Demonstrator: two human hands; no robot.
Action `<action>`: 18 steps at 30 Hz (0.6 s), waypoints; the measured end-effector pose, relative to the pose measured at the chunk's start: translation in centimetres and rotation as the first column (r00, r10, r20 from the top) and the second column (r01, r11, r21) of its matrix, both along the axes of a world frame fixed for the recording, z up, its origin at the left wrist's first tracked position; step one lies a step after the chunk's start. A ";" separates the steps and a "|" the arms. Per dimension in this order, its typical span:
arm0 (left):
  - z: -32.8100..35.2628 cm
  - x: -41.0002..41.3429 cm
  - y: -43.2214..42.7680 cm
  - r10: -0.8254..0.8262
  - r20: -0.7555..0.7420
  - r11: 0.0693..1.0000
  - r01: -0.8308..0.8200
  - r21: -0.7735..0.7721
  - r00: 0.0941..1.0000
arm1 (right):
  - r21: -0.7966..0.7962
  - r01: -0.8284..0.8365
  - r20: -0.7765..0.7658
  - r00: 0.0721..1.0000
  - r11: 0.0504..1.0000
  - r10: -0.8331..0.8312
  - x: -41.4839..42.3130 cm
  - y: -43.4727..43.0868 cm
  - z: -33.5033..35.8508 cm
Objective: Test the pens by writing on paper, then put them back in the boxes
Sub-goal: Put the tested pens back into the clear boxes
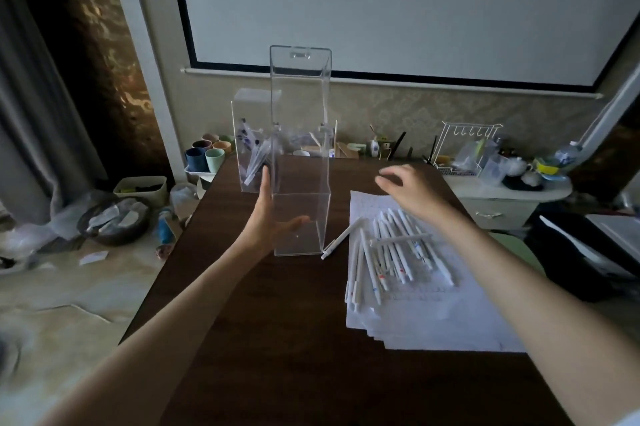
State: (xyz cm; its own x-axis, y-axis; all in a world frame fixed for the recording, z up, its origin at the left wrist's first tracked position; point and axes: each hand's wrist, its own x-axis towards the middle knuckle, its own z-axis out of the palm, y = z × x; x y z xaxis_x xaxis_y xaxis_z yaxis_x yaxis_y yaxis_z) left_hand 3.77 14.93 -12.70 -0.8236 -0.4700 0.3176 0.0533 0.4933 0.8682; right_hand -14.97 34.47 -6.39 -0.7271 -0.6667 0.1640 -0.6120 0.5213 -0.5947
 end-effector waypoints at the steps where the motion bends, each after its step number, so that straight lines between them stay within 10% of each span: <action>1: 0.4 0.5 1.0 0.084 0.029 0.996 -0.083 -0.017 0.996 | 0.006 0.053 0.042 0.998 0.999 -0.053 -0.7 1.5 -1.0; 4: 0.3 3.1 5.0 0.370 -0.046 0.921 -0.373 -0.112 0.928 | 0.046 0.216 0.048 0.975 0.975 -0.218 -2.4 5.8 -3.9; 7: -0.5 4.2 8.8 0.270 -0.259 0.880 -0.347 -0.324 0.927 | 0.165 0.419 -0.042 0.908 0.893 -0.418 -2.5 8.5 -5.5; 11: -0.2 0.5 11.1 0.043 0.008 0.946 -0.038 -0.323 0.999 | 0.354 0.402 0.020 0.899 0.844 -0.437 -1.1 7.8 -6.4; 18: -1.4 -5.7 10.8 0.202 0.441 0.938 -0.042 -0.345 0.874 | 0.289 0.406 0.125 0.882 0.867 -0.455 0.5 3.5 -6.8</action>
State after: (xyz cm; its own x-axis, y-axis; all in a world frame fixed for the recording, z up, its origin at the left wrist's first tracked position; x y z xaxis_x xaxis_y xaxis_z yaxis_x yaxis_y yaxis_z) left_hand -1.92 25.76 -14.14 -0.8539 -0.5168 0.0618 -0.3937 0.7190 0.5728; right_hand -14.45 38.01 -13.17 -0.9512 -0.2806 -0.1284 -0.1851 0.8516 -0.4904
